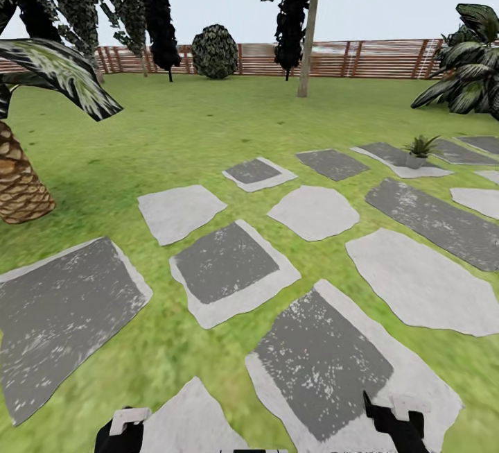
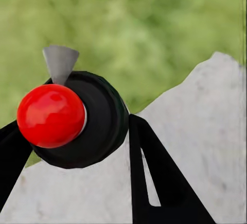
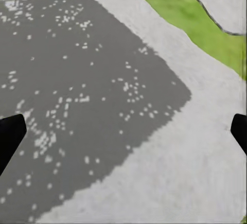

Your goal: Pick up the pesticide atomizer in the garden and spray insectifuge to fully cover both potted plants in the garden.

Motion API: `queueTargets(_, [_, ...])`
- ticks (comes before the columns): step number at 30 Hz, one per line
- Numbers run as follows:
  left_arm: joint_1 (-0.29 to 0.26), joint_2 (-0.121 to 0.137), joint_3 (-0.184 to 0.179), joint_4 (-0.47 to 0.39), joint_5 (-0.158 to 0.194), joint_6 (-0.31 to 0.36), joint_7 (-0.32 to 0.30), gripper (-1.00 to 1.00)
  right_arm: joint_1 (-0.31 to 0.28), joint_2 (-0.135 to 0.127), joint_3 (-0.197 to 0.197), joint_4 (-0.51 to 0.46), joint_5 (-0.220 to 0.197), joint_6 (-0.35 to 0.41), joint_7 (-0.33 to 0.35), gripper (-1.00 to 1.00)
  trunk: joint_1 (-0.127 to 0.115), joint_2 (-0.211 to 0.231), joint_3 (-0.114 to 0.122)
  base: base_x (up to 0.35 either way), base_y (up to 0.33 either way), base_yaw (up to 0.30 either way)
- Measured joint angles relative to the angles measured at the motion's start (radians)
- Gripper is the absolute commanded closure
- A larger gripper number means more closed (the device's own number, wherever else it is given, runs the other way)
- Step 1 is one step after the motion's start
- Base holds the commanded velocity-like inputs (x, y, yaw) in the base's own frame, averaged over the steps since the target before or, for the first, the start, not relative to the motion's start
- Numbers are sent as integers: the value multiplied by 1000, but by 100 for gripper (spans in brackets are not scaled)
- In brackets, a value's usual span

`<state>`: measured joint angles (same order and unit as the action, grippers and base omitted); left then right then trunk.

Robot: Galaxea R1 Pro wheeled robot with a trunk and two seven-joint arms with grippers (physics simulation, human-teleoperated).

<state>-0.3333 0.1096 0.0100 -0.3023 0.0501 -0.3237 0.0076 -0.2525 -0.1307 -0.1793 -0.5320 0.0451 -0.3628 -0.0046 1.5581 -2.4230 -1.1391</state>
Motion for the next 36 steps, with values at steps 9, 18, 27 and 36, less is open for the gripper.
queueTargets(9, [9, -1, 0, 8, -1, -29, 1, 100, 0, 5, 0, 212, -2, -136, -1, -100, -35, 63, 37, 0, 0, -255])
queueTargets(18, [14, -4, 0, 7, -1, -50, 2, 100, 0, 8, 0, 231, -2, -142, 0, -100, -69, 126, 70, 0, 0, -194])
queueTargets(27, [14, -4, -1, 7, 0, -51, 1, 100, 0, 5, -1, 230, -3, -140, 1, -100, -84, 154, 87, 0, 0, -185])
queueTargets(36, [14, -4, 0, 7, 0, -51, 2, 100, 0, 5, -1, 231, -4, -140, 2, -100, -85, 154, 96, 123, 0, -258])
